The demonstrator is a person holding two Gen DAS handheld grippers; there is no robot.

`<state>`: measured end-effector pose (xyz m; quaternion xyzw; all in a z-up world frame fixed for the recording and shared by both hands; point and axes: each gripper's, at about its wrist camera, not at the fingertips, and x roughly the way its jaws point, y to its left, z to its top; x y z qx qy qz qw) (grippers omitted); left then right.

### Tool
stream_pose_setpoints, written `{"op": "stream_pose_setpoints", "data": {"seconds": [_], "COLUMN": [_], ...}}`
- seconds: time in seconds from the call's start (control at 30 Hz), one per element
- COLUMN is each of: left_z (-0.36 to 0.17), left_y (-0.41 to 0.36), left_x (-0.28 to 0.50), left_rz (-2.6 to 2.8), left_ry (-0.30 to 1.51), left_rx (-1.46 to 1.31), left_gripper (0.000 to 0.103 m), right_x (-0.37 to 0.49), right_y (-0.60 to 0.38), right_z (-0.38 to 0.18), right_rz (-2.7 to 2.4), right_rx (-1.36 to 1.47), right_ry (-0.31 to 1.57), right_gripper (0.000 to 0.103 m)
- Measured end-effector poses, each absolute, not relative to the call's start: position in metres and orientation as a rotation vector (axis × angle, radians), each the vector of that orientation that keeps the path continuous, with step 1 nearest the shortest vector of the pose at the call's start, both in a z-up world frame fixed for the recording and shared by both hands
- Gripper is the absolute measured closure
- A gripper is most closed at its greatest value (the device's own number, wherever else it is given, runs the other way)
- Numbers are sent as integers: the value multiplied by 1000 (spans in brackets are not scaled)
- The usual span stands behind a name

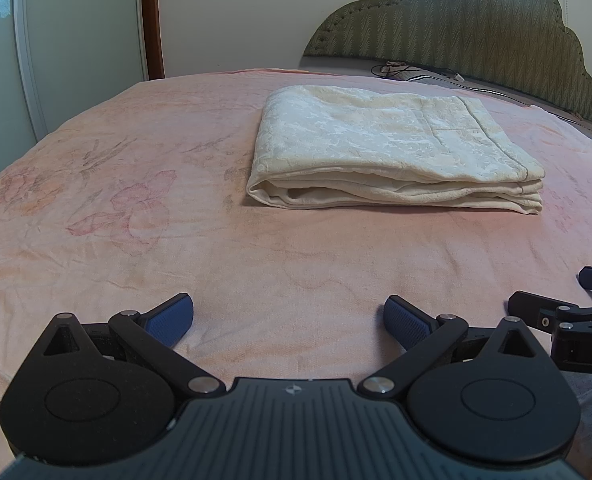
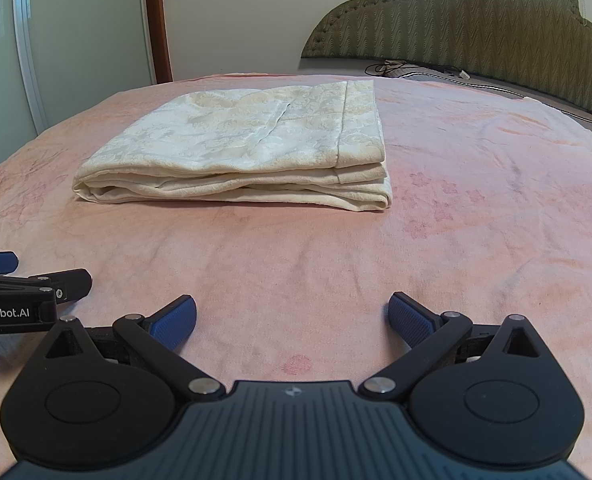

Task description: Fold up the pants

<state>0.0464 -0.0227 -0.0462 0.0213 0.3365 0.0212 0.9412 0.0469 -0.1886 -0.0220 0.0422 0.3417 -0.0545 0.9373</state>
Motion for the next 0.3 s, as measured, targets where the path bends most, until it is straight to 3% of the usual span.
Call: {"op": "stream_pose_setpoints", "data": {"seconds": [0.3], "left_z": [-46], "left_y": [-23], "left_x": [46], "left_rz": [42], "left_ry": [686], "left_rx": [42], "left_gripper": [0], "right_x": [47], "right_y": [-189], "right_z": [-22], "right_rz": [-112], "right_rx": [86], "right_ry": [698], "right_gripper": [0]}}
